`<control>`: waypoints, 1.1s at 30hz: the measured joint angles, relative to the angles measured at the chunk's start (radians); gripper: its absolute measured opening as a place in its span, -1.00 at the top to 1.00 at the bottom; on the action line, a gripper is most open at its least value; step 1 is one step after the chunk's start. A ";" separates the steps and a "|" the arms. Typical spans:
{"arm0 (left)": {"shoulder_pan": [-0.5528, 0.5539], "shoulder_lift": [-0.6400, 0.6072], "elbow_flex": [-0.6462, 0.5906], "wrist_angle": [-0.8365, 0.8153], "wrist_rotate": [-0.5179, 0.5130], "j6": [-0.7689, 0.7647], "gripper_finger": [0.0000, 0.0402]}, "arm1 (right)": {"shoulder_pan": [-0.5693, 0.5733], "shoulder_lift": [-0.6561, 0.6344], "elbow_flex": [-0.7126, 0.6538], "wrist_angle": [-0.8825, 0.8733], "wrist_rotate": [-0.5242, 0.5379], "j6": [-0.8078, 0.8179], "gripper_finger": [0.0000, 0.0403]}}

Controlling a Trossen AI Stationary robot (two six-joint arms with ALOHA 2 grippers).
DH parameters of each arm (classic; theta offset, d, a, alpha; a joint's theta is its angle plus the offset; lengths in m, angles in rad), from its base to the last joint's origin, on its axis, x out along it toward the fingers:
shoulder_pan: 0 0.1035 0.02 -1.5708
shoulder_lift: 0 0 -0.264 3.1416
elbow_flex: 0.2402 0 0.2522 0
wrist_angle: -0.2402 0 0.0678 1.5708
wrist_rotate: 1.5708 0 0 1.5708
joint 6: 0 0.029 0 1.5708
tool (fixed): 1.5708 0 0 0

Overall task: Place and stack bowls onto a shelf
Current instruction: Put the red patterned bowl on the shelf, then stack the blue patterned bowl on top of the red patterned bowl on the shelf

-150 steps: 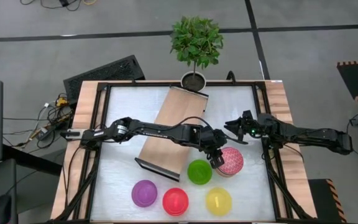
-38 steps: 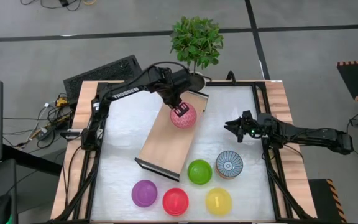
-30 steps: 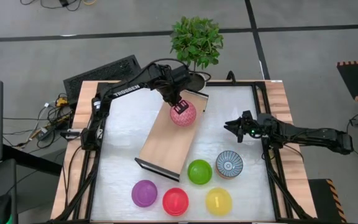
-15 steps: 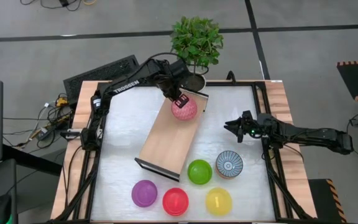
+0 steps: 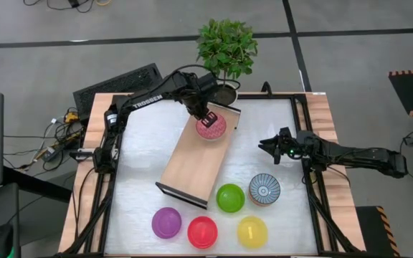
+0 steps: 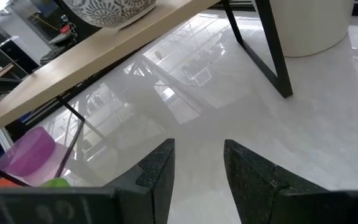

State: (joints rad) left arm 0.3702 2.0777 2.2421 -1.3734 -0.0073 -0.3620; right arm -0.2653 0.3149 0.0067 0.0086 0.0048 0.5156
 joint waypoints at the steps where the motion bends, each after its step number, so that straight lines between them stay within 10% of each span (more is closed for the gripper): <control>1: -0.001 0.000 0.000 -0.001 -0.001 0.001 0.89 | 0.000 0.000 0.000 0.000 0.000 0.000 0.19; 17: -0.024 -0.059 0.000 -0.007 -0.005 0.015 0.01 | 0.000 0.000 0.000 0.000 0.000 0.000 0.19; 33: -0.269 -0.232 0.002 0.383 0.003 0.052 -0.01 | 0.000 0.000 0.000 0.000 0.000 0.000 0.19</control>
State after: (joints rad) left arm 0.1009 1.8460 2.2441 -0.9902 -0.0039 -0.3100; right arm -0.2652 0.3149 0.0065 0.0082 0.0044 0.5159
